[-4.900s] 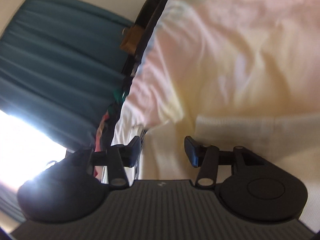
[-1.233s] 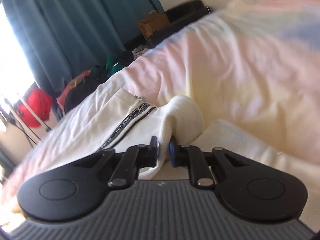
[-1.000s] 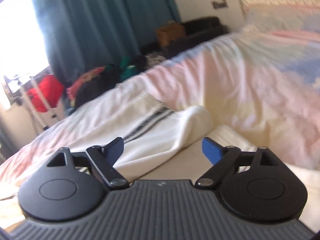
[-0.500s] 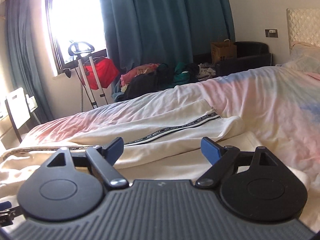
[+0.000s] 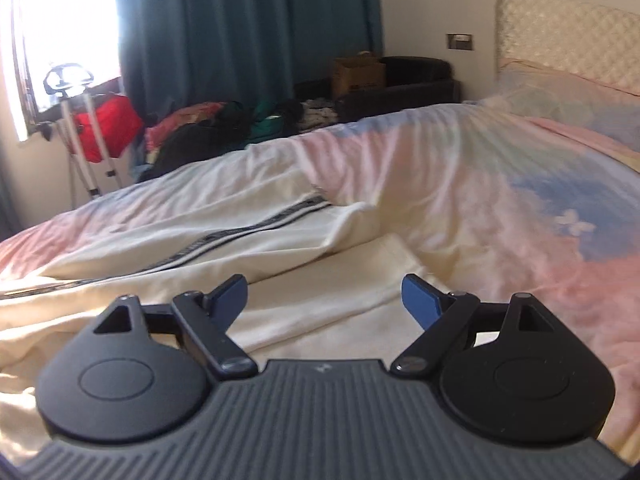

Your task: Fold clothes

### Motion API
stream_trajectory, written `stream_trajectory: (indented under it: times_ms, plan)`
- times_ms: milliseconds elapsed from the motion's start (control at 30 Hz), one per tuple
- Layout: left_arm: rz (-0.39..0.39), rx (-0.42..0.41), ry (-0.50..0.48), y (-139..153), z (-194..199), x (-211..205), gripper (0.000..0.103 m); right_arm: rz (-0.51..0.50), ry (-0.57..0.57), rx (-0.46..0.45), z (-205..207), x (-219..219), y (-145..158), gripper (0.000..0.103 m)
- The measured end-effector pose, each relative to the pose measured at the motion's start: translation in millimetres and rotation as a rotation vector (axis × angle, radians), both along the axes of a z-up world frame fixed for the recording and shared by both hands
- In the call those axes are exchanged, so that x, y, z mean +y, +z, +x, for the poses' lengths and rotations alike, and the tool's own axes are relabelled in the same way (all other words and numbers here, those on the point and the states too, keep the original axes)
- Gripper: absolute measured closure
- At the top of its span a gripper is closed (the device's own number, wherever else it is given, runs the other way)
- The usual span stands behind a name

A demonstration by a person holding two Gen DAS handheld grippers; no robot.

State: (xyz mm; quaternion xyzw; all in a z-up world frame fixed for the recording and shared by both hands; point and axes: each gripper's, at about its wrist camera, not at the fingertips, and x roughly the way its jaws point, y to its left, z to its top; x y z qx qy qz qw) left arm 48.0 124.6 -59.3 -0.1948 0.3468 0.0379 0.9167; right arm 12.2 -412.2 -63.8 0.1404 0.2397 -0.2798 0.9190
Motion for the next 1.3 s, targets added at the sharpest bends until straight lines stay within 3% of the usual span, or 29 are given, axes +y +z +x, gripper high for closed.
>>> stream_trajectory:
  times_ms: [100, 200, 267, 367, 500, 633, 800, 1000, 1100, 1133, 1200, 1300]
  plan:
    - [-0.042, 0.03, 0.135, 15, -1, 47, 0.021, 0.061, -0.091, 0.008, -8, -21, -6, 0.017]
    - [0.122, 0.062, 0.194, 32, 5, 73, 0.021, 0.11, -0.16, 0.002, -15, -38, -12, 0.017]
    - [0.168, 0.078, 0.224, 37, 7, 93, 0.021, 0.124, -0.181, -0.003, -18, -46, -15, 0.017]
    - [0.171, 0.081, 0.327, 35, 1, 125, 0.021, 0.144, -0.214, -0.013, -23, -55, -18, 0.017]
    - [0.017, 0.127, 0.453, 8, -6, 158, 0.021, 0.171, -0.249, -0.031, -24, -63, -20, 0.017]
    - [-0.112, 0.197, 0.488, -8, 6, 172, 0.021, 0.187, -0.278, -0.036, -25, -66, -21, 0.017]
    - [-0.217, 0.134, 0.458, -11, 12, 172, 0.02, 0.179, -0.295, -0.024, -27, -70, -24, 0.017]
    - [-0.435, -0.069, 0.4, -4, -7, 178, 0.018, 0.177, -0.316, -0.011, -29, -76, -28, 0.017]
    - [-0.454, -0.052, 0.381, -8, -8, 181, 0.019, 0.194, -0.329, -0.01, -30, -79, -30, 0.017]
    - [-0.449, -0.022, 0.378, -12, -6, 181, 0.019, 0.202, -0.332, -0.009, -31, -81, -31, 0.017]
    - [-0.432, 0.049, 0.371, -19, -1, 180, 0.032, 0.217, -0.335, -0.005, -31, -83, -33, 0.017]
    - [-0.414, 0.125, 0.364, -28, 4, 178, 0.033, 0.238, -0.333, -0.006, -32, -85, -35, 0.017]
